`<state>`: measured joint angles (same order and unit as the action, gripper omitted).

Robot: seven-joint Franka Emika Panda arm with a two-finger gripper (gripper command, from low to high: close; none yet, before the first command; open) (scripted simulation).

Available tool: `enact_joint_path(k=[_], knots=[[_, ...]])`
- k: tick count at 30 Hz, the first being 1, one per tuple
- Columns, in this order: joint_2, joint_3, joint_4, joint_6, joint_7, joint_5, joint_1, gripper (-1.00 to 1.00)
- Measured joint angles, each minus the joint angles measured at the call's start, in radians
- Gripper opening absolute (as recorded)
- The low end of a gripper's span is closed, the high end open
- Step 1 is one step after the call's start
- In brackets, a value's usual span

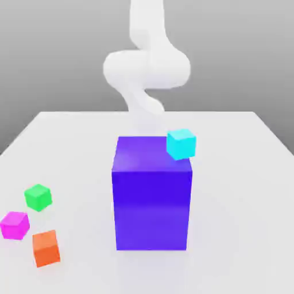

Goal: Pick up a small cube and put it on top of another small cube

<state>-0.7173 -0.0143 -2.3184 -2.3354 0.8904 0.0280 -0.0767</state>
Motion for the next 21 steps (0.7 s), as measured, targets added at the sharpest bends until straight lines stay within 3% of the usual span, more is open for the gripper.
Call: enact_joint_path(k=[14,21], knots=[[0.467,0.02,-0.102,-0.195,0.498,0.143,-0.354,0.0],[0.692,0.095,-0.155,-0.299,0.679,0.124,-0.486,0.0]])
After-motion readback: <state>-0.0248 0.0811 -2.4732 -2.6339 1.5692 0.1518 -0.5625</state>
